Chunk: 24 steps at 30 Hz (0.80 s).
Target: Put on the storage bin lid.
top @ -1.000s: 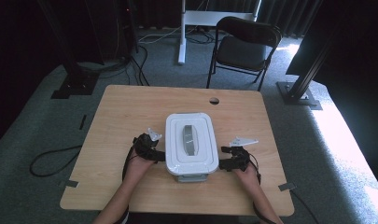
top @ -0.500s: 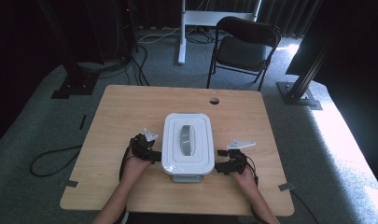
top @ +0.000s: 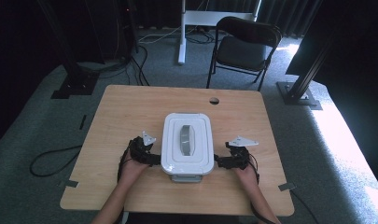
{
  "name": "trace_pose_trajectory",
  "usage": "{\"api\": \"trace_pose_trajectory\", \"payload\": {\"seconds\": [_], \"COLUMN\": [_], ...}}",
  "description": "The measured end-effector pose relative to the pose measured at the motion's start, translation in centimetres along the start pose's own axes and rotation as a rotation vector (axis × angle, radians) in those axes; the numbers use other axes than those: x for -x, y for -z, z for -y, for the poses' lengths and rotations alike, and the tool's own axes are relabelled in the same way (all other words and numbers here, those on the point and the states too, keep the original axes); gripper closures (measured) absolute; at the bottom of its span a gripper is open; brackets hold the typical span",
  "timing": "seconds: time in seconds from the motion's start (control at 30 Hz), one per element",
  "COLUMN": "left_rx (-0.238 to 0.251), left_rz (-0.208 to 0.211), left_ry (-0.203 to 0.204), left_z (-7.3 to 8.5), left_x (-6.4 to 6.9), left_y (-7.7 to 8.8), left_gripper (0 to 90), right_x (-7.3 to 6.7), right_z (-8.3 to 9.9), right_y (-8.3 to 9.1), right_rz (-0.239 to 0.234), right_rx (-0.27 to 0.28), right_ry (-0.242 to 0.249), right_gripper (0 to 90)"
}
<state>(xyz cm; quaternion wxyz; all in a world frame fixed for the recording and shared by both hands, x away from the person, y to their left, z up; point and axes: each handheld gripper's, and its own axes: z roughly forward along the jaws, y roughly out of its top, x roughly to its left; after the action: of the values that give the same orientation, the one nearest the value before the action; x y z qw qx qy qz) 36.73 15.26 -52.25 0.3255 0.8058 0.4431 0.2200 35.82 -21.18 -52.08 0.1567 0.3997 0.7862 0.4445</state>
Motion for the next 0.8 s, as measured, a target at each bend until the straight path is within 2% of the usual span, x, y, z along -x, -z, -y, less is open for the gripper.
{"api": "trace_pose_trajectory", "payload": {"seconds": [0.17,0.33,0.43,0.5,0.67,0.8], "left_rx": [0.041,0.081,0.107,0.112,0.137,0.142], "left_rz": [-0.004,-0.021,-0.038,-0.049,-0.061,-0.070], "left_ry": [0.051,0.068,0.079,0.077,0.087,0.094], "left_z": [-0.2,-0.3,-0.2,-0.1,0.0,0.3], "left_x": [-0.6,-0.9,-0.9,-0.9,-1.1,-1.4], "left_y": [0.5,0.8,1.1,1.2,1.6,1.9], "left_gripper": [0.1,0.1,0.1,0.1,0.1,0.1], "right_x": [0.5,1.0,1.2,1.3,1.2,1.2], "right_z": [0.3,0.7,0.8,0.9,1.1,1.1], "right_y": [-0.1,0.2,0.5,0.7,0.9,1.2], "right_rz": [0.018,0.052,0.056,0.079,0.075,0.100], "right_rx": [0.013,0.038,0.053,0.059,0.052,0.058], "right_ry": [-0.039,-0.079,-0.100,-0.103,-0.098,-0.094], "right_gripper": [12.6,12.6,12.6,12.6,12.6,12.3]}}
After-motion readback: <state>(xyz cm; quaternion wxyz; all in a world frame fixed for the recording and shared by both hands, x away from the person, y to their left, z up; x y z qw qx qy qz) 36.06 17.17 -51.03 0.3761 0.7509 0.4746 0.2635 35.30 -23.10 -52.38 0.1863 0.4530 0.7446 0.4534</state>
